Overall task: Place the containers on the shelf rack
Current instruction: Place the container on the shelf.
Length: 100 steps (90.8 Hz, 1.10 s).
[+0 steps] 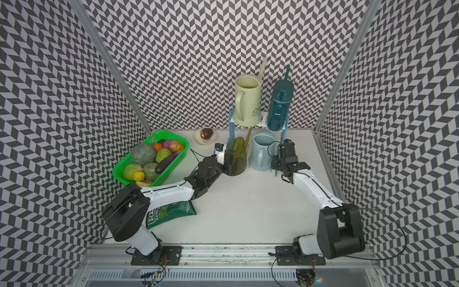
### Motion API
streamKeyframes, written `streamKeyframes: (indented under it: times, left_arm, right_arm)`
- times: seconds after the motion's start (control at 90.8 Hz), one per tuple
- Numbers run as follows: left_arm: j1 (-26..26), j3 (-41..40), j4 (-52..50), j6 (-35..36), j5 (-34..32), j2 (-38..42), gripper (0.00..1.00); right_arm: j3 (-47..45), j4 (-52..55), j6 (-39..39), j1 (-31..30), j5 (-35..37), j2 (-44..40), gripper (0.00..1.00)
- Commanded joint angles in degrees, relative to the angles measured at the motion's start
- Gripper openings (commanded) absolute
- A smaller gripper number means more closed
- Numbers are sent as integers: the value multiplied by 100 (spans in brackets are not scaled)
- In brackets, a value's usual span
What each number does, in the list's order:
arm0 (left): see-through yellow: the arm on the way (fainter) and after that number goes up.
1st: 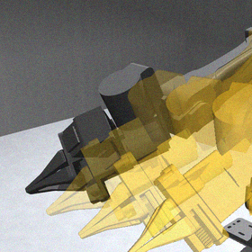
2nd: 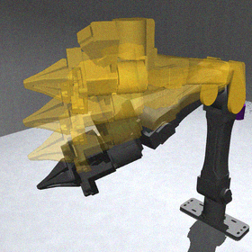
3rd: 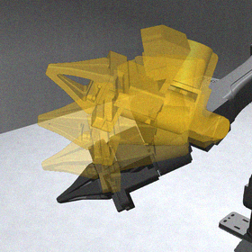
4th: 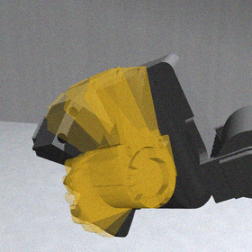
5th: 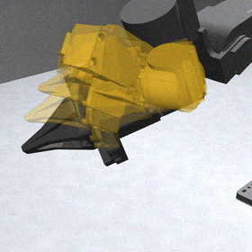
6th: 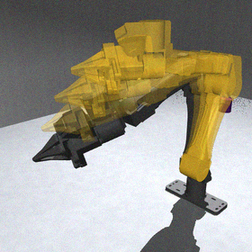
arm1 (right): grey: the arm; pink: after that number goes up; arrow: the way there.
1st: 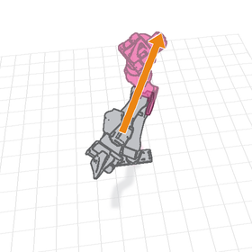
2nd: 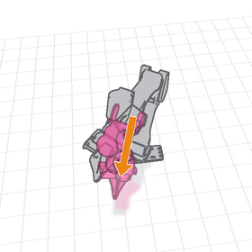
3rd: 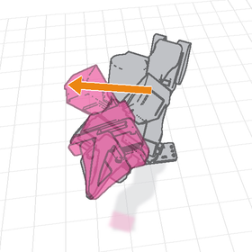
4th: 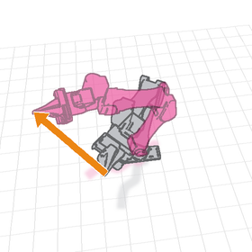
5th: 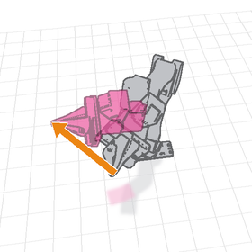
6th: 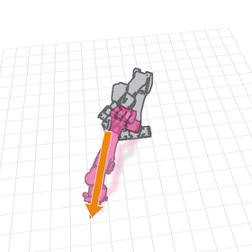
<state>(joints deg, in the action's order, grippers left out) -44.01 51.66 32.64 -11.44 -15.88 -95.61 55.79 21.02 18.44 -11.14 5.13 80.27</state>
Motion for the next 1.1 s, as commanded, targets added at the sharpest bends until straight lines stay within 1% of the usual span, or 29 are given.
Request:
streamKeyframes:
  times: [0.0, 0.143, 0.286, 0.54, 0.837, 1.091]
  left_arm:
    - [21, -15, 1104, 230, -563, -172, 0]
    - [11, 4, 1442, 237, -694, -498, 0]
    - [-13, 58, 1794, 418, -816, -860, 0]
    - [-19, 360, 2067, 693, -896, -1432, 0]
    - [-19, 788, 1999, 856, -940, -1953, 0]
    - [-25, 1000, 1796, 860, -935, -2204, 0]
  right_arm:
    - [4, -141, -56, -73, -16, -168, 30]
    - [-50, -158, -78, -73, -13, -199, 30]
    - [-84, -144, -96, -75, -8, -225, 31]
    - [-130, -142, -111, -73, 28, -259, 31]
    - [-147, -85, -113, -74, 71, -322, 31]
    - [-174, -58, -109, -75, 89, -367, 31]
